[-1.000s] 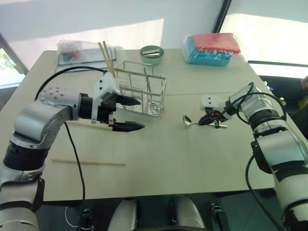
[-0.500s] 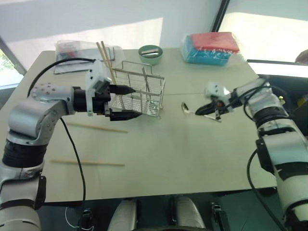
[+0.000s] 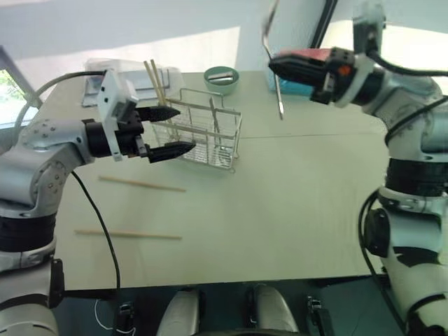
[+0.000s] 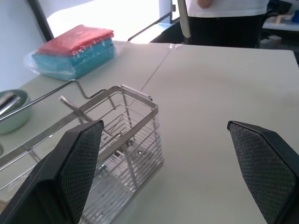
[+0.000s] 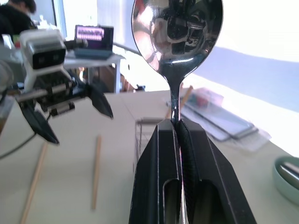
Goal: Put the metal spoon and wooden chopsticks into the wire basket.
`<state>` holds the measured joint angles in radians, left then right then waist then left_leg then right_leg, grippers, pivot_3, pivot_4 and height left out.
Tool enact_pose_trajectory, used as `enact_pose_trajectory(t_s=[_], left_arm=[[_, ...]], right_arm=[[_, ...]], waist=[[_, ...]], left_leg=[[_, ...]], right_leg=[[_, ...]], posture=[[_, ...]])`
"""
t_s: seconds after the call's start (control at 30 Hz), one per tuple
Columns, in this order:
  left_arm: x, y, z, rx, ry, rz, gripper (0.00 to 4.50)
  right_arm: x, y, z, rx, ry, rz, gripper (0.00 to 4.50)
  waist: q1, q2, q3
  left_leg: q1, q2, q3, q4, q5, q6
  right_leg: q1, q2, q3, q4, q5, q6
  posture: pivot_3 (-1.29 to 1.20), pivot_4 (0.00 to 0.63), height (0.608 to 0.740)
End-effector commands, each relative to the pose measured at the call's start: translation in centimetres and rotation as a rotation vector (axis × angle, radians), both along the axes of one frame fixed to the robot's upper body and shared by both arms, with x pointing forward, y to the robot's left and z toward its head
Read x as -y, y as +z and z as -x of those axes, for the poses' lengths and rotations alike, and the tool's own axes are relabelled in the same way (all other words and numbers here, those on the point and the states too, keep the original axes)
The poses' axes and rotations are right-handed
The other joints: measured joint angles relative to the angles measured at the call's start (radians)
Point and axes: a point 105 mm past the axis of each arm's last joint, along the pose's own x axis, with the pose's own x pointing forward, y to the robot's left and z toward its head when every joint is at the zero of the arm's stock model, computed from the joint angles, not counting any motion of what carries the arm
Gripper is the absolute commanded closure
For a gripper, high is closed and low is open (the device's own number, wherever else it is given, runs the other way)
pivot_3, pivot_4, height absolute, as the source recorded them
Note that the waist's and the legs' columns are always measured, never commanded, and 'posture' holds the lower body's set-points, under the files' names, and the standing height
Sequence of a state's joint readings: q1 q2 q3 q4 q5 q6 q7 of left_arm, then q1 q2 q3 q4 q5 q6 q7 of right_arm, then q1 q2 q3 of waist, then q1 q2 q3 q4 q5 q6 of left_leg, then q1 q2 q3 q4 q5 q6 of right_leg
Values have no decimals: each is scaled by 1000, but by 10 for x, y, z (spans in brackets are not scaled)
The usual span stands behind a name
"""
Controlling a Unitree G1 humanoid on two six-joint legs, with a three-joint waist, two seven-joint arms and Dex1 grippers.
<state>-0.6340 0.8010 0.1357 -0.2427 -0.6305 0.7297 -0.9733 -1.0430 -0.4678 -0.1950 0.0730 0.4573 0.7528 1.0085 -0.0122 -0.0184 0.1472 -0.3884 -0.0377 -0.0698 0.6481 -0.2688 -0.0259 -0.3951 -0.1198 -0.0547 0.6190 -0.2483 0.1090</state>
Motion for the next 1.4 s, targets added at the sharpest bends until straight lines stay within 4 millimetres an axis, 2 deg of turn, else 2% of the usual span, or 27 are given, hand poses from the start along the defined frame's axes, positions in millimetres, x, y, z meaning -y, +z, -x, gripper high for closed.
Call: enact_pose_trajectory(t_s=[0.03,0.2,0.33,0.5,0.6,0.7,0.9,0.93,1.07,1.13,1.2,1.3,1.4], left_arm=[[-3,17,2,69,19,28,0],[-17,24,1,77,88,51,0],[-25,24,4,79,125,53,0],[-30,28,9,88,158,58,0],[-32,29,11,90,171,55,0],[-34,30,11,92,179,54,0],[-36,32,7,93,185,58,0],[-36,32,6,92,184,59,0],[-36,31,2,91,180,58,0],[-37,28,-1,82,174,47,0],[-40,26,-3,75,172,35,0],[-50,10,-7,48,167,-63,0],[-63,-8,-6,18,146,-185,0]], right_arm=[[-24,15,-5,41,-25,-83,4487],[-47,0,-39,4,-155,-172,4487],[-57,-14,-56,-22,-202,-200,4487],[-67,-43,-64,-78,-216,-184,4487],[-71,-54,-64,-113,-215,-188,4487],[-73,-58,-61,-147,-206,-209,3427],[-70,-53,-52,-119,-222,-208,256],[-66,-49,-50,-109,-229,-210,114],[-50,-30,-44,-48,-254,-208,114],[-30,-5,-35,8,-236,-211,114],[-17,10,-26,44,-212,-201,114],[4,22,10,107,-45,-78,114],[14,12,41,112,101,48,114]], waist=[[0,0,0],[-3,-1,-1],[-4,-1,-1],[-8,-1,-1],[-9,-1,-1],[-7,-1,-1],[-7,-1,0],[-7,-1,-1],[-4,-2,-1],[-3,-1,-1],[-1,-1,0],[-1,-1,0],[-3,-2,0]], left_leg=[[0,-1,0,0,0,0],[-2,-2,0,0,0,0],[-2,-2,1,0,1,0],[-2,-1,1,0,1,0],[-2,-1,1,0,1,0],[-2,-1,1,0,1,0],[-3,-1,1,0,1,0],[-3,-1,0,0,1,0],[-2,-1,0,0,1,0],[-2,-1,1,0,1,0],[-3,-1,1,0,1,0],[-3,-1,1,0,0,0],[-3,-1,3,-1,-1,2]], right_leg=[[0,0,0,0,0,0],[-4,-1,1,8,0,0],[-6,-1,1,10,0,0],[-7,0,1,11,0,0],[-7,0,1,11,0,0],[-7,1,1,11,0,0],[-9,1,1,11,0,0],[-9,1,1,11,0,0],[-9,1,1,11,0,0],[-9,1,1,11,0,0],[-8,1,1,11,0,0],[-7,1,1,11,0,0],[-7,1,1,10,0,0]], posture=[[0,150,667],[0,150,667],[0,150,667],[0,150,667],[0,150,667],[0,150,667],[0,150,667],[0,150,667],[0,150,667],[0,150,667],[0,150,667],[0,150,667],[0,150,667]])
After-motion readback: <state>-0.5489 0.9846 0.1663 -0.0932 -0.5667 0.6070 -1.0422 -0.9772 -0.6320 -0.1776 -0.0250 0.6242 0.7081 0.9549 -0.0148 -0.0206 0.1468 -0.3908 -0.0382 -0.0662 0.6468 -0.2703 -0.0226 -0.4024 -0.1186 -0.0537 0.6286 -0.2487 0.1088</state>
